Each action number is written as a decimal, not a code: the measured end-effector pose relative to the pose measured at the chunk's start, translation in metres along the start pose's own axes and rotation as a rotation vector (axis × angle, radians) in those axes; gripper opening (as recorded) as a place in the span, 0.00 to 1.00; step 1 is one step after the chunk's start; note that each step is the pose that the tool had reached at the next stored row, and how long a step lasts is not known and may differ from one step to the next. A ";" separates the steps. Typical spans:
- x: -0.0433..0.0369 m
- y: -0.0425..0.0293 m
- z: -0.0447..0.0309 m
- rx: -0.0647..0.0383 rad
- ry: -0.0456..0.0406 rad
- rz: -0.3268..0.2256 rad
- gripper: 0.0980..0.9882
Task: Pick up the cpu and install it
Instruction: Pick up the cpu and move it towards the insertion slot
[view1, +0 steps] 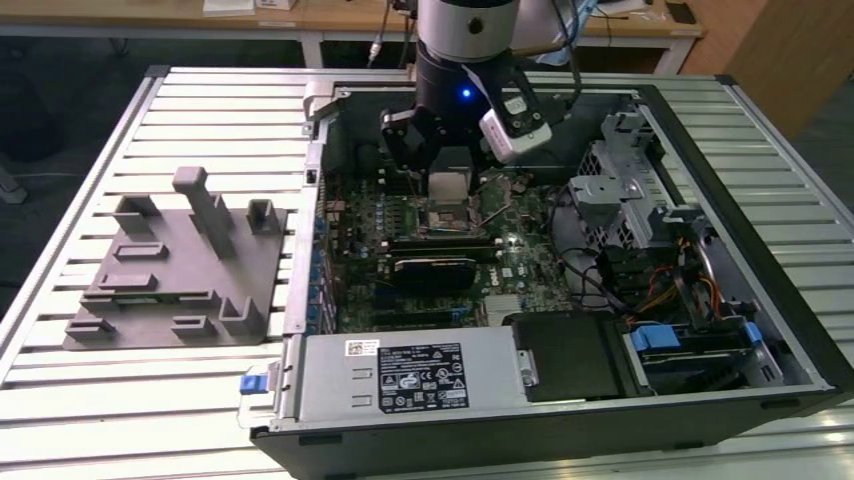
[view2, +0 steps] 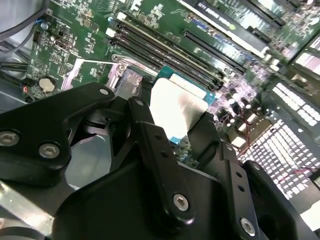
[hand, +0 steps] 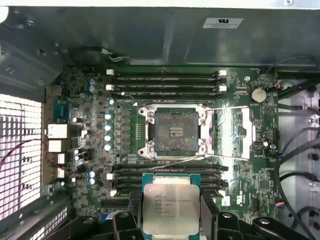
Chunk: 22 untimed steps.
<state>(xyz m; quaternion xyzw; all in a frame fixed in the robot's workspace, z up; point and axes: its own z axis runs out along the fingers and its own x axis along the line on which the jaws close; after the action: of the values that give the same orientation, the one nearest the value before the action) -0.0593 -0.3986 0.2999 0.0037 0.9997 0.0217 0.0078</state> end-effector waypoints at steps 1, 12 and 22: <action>-0.0008 0.0011 0.0019 0.000 0.0002 0.000 0.50; -0.0104 0.0127 0.0225 0.001 0.0037 0.000 0.50; -0.0172 0.0189 0.0374 0.002 0.0077 0.000 0.50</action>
<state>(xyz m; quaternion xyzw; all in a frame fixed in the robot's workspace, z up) -0.0414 -0.3783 0.2636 0.0037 0.9998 0.0207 0.0039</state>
